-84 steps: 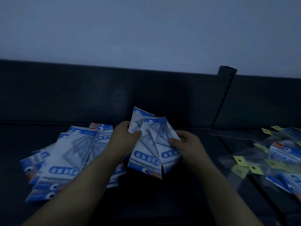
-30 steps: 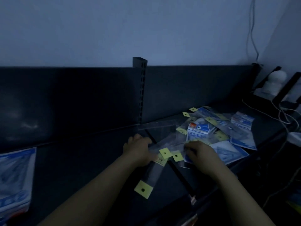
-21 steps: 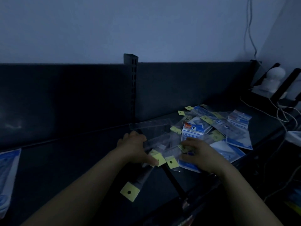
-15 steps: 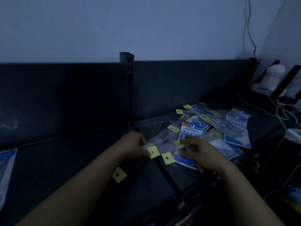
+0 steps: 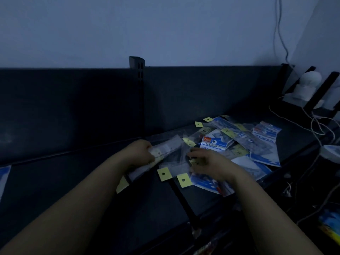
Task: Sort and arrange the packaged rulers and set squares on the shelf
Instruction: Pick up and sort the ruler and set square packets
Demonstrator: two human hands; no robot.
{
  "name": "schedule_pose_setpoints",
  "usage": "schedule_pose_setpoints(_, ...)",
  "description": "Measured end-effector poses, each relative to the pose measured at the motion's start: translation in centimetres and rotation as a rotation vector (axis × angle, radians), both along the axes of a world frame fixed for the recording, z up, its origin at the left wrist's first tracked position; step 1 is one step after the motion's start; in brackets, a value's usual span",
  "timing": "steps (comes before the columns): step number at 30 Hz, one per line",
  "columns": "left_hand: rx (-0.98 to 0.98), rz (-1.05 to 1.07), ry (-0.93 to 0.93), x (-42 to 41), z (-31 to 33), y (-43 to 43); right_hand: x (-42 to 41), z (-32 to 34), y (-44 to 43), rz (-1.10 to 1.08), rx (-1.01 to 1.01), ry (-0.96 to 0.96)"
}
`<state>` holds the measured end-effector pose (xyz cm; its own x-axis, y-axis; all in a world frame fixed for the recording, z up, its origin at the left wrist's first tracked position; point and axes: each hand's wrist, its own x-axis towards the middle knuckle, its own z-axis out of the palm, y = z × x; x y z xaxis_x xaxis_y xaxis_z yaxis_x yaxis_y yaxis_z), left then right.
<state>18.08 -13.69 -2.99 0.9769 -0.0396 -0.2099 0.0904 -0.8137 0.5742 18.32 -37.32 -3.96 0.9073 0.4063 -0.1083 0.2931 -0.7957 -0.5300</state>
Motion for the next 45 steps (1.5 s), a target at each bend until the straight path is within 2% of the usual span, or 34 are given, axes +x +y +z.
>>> schedule_pose_setpoints(5, -0.173, 0.127, 0.037, -0.1, -0.2, 2.0, 1.8, -0.2, 1.8, -0.063, -0.082, 0.002)
schedule_pose_setpoints(10, -0.328, 0.272, 0.044, -0.6, -0.6, 3.3, 2.4, 0.1, 3.7, -0.041, 0.103, 0.117)
schedule_pose_setpoints(16, -0.428, 0.313, 0.062, -0.9, -0.8, 4.4, 2.7, 0.3, 6.6, -0.058, 0.136, 0.14)
schedule_pose_setpoints(22, -0.446, 0.352, 0.02, -1.4, -1.3, 6.0, 4.0, 0.5, 8.4, -0.163, -0.008, 0.173)
schedule_pose_setpoints(29, -0.357, 0.325, -0.054, -2.3, -2.1, 6.1, 3.6, 0.4, 9.8, -0.164, 0.012, 0.201)
schedule_pose_setpoints(32, -0.439, 0.347, -0.057, -2.8, -2.1, 6.1, 3.3, 0.6, 9.6, -0.158, 0.013, 0.199)
schedule_pose_setpoints(34, -0.562, 0.365, -0.054, -3.3, -1.9, 6.1, 3.2, 1.1, 9.3, -0.151, 0.024, 0.193)
schedule_pose_setpoints(39, -0.766, 0.392, -0.126, -4.1, -0.3, 6.7, 3.4, 2.2, 8.7, -0.188, 0.227, 0.171)
schedule_pose_setpoints(45, -0.88, 0.463, -0.234, -4.9, 1.4, 7.2, 3.8, 3.9, 9.0, -0.257, 0.531, -0.054)
